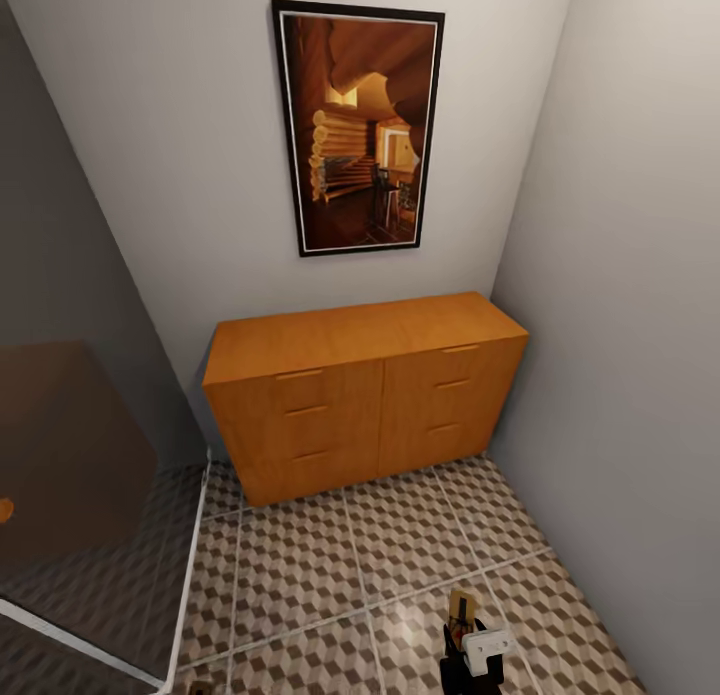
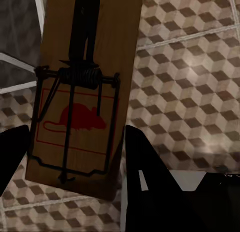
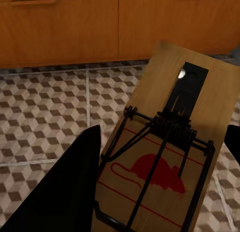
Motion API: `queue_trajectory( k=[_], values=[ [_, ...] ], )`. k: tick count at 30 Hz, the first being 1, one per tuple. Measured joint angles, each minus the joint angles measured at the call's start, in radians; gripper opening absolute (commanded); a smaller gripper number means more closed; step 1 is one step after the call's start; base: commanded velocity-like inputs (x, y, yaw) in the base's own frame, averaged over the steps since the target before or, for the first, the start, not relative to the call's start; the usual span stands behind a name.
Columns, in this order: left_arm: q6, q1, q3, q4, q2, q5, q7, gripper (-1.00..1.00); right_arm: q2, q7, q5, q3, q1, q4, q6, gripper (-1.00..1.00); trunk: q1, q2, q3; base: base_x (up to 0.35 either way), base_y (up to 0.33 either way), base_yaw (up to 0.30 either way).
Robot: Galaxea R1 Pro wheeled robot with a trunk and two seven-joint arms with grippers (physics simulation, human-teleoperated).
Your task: Take the four mousetraps from the cabinet in the bathroom and place them on the bathroom floor. Make sure all four end up on the same floor surface, and ensure that at least two of them are either under or directly next to the same bathroom sink.
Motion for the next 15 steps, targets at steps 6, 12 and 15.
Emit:
queue_trajectory(
  k=[6,12,15],
  values=[
    [0.000,0.000,0.000,0.000,0.000,0.000,0.000,-1.00,0.000,0.000,0.000,0.000,0.000,0.000,0.000,-1.00,0.000,0.000,0.000,-0.326,0.000,0.262],
    [0.000,0.000,0.000,0.003,0.000,0.000,0.000,-1.00,0.000,0.000,0.000,0.000,0.000,0.000,0.000,-1.00,0.000,0.000,0.000,-0.333,0.000,0.262],
    [0.000,0.000,0.000,0.007,0.000,-0.001,0.000,-1.00,0.001,0.000,0.000,0.000,0.000,0.000,0.000,-1.00,0.000,0.000,0.000,-0.334,-0.002,0.262]
  ],
)
